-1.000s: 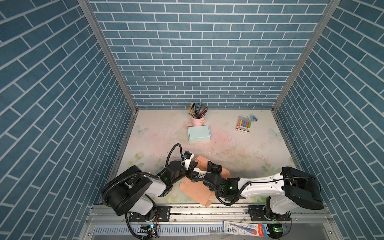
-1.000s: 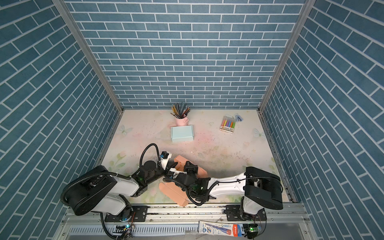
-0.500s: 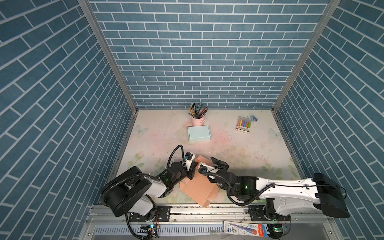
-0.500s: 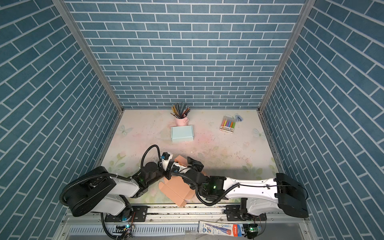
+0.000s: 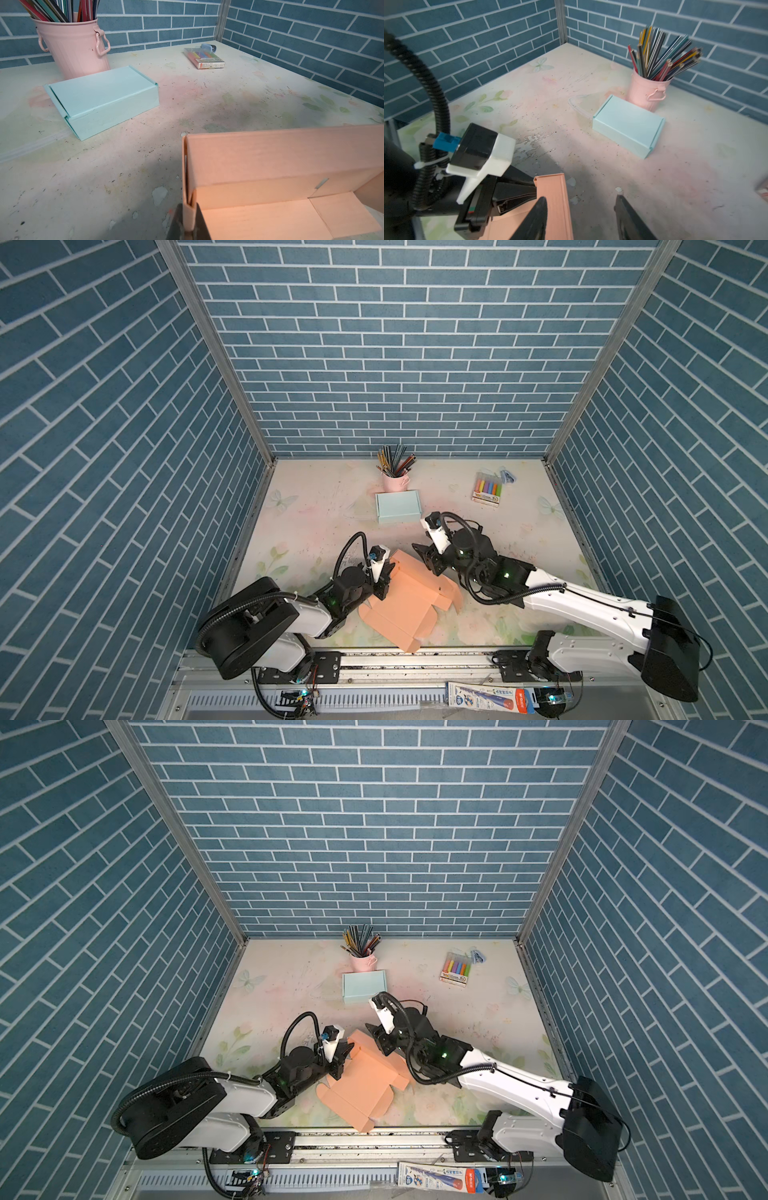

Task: Fold the paper box
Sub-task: 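Hold the folded wall with the left gripper while the right lifts away and regrips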

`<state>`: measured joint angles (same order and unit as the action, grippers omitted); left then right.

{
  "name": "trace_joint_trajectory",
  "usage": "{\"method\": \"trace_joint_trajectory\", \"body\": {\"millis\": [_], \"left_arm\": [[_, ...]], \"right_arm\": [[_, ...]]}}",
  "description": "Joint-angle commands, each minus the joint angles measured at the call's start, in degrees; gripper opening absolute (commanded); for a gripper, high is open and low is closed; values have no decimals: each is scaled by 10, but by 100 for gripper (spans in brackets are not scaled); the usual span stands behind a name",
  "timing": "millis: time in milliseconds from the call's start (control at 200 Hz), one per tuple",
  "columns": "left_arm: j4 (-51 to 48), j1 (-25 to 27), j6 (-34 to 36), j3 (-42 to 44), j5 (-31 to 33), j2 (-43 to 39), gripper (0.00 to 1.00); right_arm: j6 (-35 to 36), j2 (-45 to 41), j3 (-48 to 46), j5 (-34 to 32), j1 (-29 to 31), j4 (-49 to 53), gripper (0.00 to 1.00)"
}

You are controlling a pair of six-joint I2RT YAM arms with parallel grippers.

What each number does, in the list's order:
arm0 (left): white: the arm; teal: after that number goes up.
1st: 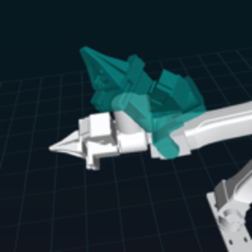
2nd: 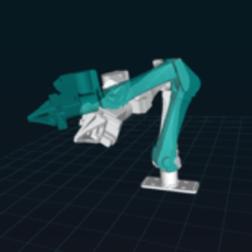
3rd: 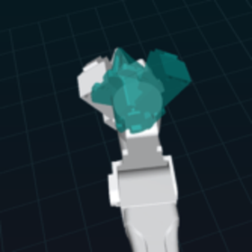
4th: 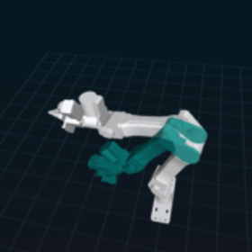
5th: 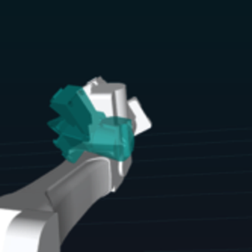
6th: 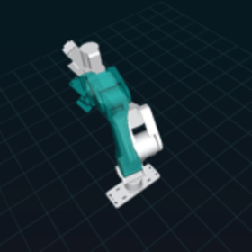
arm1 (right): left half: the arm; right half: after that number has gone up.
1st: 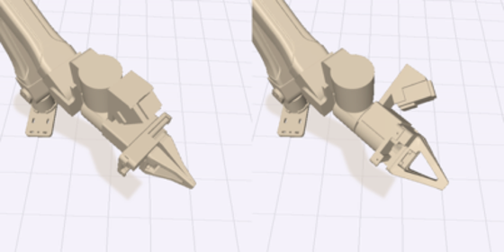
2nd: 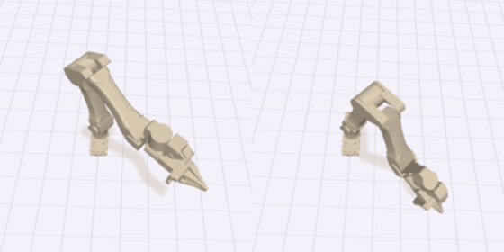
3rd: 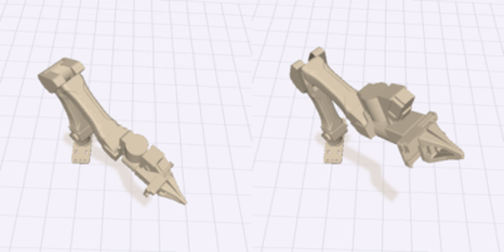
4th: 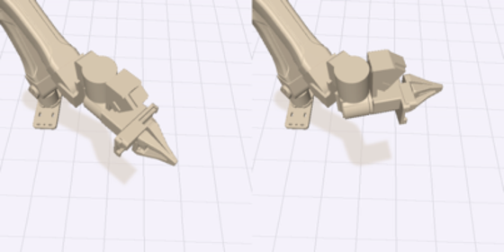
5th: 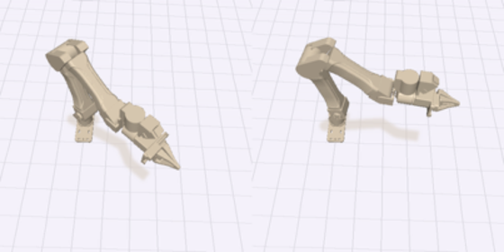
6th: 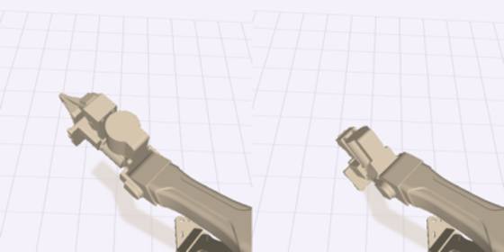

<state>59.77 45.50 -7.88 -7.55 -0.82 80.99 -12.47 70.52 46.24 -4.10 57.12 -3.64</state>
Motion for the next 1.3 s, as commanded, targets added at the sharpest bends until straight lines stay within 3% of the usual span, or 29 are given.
{"method": "trace_joint_trajectory", "body": {"millis": [0, 280, 730, 855, 1010, 1290], "left_arm": [[5, 7, 13, 7, 14, 0, 4], [9, 15, 16, 9, 28, 4, 4], [22, 24, 19, 2, 37, 41, 4], [20, 25, 21, 0, 40, 44, 4], [23, 25, 21, -3, 46, 48, 14], [30, 25, 21, -12, 46, 61, 16]], "right_arm": [[-92, 40, 19, 110, -17, 26, 53], [-143, 113, 8, 151, -50, -1, 49], [-161, 202, 17, 207, -56, -12, 46], [-169, 200, 6, 217, -57, -30, 44], [-172, 194, 0, 218, -56, -30, 43], [-180, 178, -18, 216, -56, -34, 41]]}}
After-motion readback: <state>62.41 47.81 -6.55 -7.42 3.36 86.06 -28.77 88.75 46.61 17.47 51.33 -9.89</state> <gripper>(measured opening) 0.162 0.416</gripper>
